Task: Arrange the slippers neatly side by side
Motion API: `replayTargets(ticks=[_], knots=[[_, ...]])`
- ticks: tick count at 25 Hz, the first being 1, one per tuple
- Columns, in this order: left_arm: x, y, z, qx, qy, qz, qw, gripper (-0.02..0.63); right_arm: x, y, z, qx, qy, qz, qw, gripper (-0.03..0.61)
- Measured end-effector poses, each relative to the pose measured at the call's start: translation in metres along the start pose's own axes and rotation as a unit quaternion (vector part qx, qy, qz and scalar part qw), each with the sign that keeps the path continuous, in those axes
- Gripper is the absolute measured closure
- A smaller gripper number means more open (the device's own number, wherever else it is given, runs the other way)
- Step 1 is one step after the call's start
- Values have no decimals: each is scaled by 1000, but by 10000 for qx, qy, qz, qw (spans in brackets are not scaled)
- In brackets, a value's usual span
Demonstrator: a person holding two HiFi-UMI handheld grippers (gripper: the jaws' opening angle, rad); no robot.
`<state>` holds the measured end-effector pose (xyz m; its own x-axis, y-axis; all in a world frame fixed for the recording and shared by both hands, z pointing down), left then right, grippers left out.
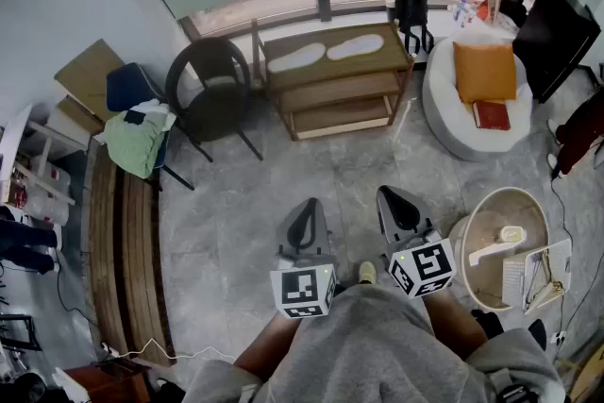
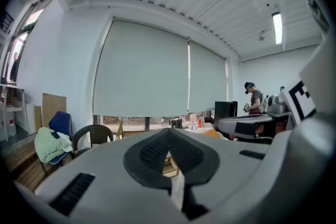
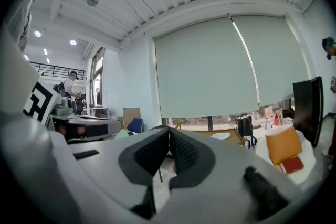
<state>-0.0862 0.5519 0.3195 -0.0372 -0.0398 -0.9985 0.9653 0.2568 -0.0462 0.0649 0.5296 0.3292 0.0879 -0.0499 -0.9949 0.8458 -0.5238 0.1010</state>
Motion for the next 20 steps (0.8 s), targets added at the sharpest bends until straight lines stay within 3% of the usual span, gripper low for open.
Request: replayTargets(ticks=[3, 20], knots=[[-2, -3, 0, 72, -152, 179, 9997, 601, 0, -1, 1, -17, -48, -5, 10000, 554], [-2, -36, -17, 72, -38, -31, 10000, 601, -6, -26, 12, -95, -129, 265, 9995, 554]])
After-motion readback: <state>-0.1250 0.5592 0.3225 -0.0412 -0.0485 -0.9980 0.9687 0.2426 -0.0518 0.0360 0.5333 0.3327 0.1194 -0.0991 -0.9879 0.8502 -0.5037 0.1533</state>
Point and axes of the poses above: the fingertips, and each gripper's own axes: z forward along the fingers, y to its right, x out of its top, the point moved 4 cm from there along -z, backward along the fingers, and after that the axes turned 10 degrees about y, right-handed, at the moved point
